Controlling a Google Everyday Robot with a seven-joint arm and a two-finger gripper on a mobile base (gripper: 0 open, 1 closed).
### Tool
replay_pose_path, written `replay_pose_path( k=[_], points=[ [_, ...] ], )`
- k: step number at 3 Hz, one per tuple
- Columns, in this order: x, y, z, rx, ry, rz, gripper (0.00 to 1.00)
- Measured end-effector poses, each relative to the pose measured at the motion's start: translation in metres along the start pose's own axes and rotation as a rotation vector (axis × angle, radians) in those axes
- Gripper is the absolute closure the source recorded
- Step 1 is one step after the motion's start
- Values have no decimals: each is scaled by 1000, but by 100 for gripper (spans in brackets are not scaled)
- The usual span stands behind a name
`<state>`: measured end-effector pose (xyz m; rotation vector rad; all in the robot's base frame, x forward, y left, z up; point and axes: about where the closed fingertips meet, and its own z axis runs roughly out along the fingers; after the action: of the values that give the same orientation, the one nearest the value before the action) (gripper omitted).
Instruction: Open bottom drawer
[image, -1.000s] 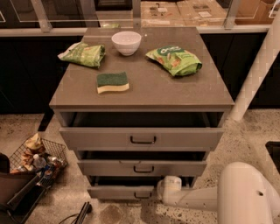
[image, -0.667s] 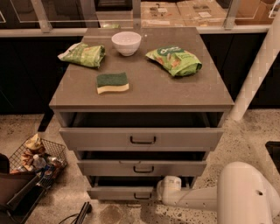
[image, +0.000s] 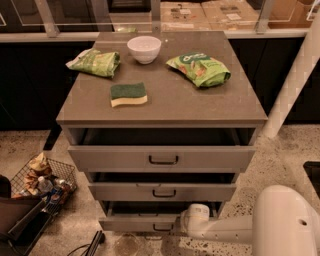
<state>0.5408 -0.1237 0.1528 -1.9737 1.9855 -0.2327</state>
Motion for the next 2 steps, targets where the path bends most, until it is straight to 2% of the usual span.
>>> replay_pose_path(
  k=[1, 2],
  points=[
    [0, 3, -2, -5, -2, 0, 100],
    [-1, 23, -11, -39, -14, -4, 100]
  ],
)
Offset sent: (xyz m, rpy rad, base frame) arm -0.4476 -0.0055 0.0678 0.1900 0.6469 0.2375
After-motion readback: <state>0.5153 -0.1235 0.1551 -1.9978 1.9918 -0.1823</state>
